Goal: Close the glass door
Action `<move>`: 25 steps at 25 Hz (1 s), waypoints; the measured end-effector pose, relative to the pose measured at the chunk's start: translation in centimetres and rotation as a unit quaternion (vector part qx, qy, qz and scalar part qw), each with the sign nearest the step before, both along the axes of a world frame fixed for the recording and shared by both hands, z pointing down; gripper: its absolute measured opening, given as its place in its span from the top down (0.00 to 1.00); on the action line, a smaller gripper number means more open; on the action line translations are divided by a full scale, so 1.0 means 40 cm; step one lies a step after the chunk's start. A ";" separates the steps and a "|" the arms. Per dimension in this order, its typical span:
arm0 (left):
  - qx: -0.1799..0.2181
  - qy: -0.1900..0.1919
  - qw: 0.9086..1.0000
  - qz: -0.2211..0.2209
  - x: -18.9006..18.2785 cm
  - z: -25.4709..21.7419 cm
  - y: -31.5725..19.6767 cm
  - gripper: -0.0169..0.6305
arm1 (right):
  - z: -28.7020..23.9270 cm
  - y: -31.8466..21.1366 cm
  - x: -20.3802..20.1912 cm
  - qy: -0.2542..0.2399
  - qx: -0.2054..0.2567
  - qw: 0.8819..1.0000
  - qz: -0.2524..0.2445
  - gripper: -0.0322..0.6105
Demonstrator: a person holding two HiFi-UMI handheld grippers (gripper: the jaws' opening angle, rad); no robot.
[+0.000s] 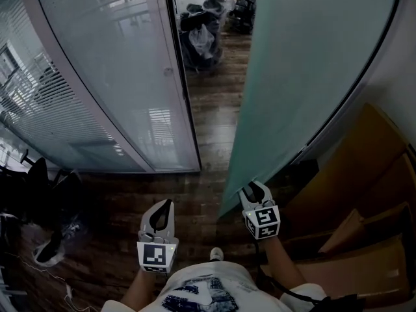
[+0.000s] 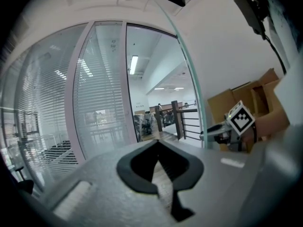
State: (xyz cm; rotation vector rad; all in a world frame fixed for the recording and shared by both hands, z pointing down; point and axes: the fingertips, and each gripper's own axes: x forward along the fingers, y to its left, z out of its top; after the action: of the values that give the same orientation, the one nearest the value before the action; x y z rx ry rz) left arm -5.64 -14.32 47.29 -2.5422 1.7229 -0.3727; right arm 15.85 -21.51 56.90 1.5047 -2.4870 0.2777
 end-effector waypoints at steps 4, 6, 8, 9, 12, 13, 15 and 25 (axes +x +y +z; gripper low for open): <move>-0.001 0.003 1.000 -0.017 -0.010 0.002 -0.012 0.97 | -0.001 -0.031 -0.018 0.004 -0.002 1.000 0.000 0.75; -0.002 0.004 1.000 -0.026 -0.019 0.005 -0.020 0.97 | -0.001 -0.048 -0.030 0.006 -0.004 1.000 -0.002 0.75; -0.003 0.004 0.999 -0.033 -0.031 0.007 -0.027 0.97 | -0.001 -0.065 -0.042 0.008 -0.006 1.000 -0.004 0.75; -0.004 0.004 0.999 -0.036 -0.037 0.009 -0.032 0.97 | 0.000 -0.074 -0.048 0.009 -0.007 1.000 -0.004 0.75; -0.009 0.005 0.999 -0.045 -0.058 0.016 -0.051 0.97 | 0.002 -0.100 -0.062 0.011 -0.008 1.000 -0.003 0.76; -0.010 0.005 0.999 -0.047 -0.065 0.017 -0.060 0.97 | 0.001 -0.109 -0.066 0.011 -0.008 1.000 -0.002 0.75; -0.009 0.007 0.999 -0.049 -0.076 0.014 -0.076 0.97 | -0.001 -0.127 -0.075 0.011 -0.007 1.000 0.000 0.76; -0.009 0.018 0.999 -0.035 -0.120 0.015 -0.197 0.97 | 0.001 -0.215 -0.126 0.020 -0.016 1.000 0.014 0.76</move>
State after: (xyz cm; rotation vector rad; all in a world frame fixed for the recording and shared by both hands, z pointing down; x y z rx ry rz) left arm -10.45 -22.20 47.90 -2.5228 1.8324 -0.3502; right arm 10.79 -30.13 56.94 1.5189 -2.4199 0.2880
